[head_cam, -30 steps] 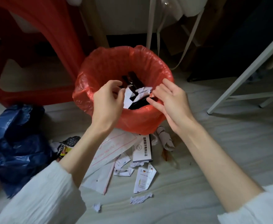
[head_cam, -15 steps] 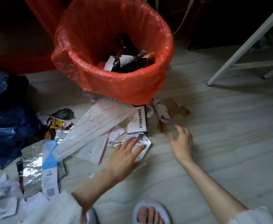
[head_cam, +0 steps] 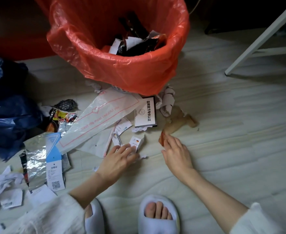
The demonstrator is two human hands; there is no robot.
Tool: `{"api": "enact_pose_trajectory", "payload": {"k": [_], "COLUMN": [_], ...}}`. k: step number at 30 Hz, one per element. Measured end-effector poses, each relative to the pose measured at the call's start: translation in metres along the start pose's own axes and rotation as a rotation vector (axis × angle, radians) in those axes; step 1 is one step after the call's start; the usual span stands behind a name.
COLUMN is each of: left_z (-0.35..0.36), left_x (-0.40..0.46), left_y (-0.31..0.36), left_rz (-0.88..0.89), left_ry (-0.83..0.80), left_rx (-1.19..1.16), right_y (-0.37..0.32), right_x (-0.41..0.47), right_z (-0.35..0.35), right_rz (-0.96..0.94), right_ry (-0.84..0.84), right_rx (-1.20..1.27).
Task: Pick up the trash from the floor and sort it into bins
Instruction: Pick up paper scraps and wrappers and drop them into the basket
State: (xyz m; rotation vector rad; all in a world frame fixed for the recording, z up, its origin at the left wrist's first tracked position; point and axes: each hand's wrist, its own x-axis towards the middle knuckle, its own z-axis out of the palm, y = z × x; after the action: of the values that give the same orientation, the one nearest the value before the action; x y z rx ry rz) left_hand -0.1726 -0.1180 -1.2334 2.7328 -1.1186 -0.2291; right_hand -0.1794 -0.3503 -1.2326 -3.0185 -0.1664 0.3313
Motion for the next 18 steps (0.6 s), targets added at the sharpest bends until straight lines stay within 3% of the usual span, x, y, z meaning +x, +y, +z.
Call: {"api": "enact_pose_trajectory", "payload": {"k": [5,11,16,18], "left_z": [0.003,0.001,-0.01,-0.016], "left_x": [0.001,0.0,0.002,0.004], "left_y": [0.0,0.0,0.003,0.006], "left_rz": [-0.006,-0.071,-0.605,-0.694], "left_ry": [0.052,-0.031,0.089,0.128], "left_rx": [-0.001,-0.095,-0.604,-0.718], "right_y": [-0.003,0.002,-0.006,-0.008], "right_x": [-0.005,0.019,0.017,0.01], "right_z": [-0.009,-0.013,-0.014,-0.012], "right_rz": [0.057,0.23,0.131,0.057], "right_ry": [0.09,-0.193,-0.052,0.067], "right_rx": [-0.019,0.015,0.016,0.085]}}
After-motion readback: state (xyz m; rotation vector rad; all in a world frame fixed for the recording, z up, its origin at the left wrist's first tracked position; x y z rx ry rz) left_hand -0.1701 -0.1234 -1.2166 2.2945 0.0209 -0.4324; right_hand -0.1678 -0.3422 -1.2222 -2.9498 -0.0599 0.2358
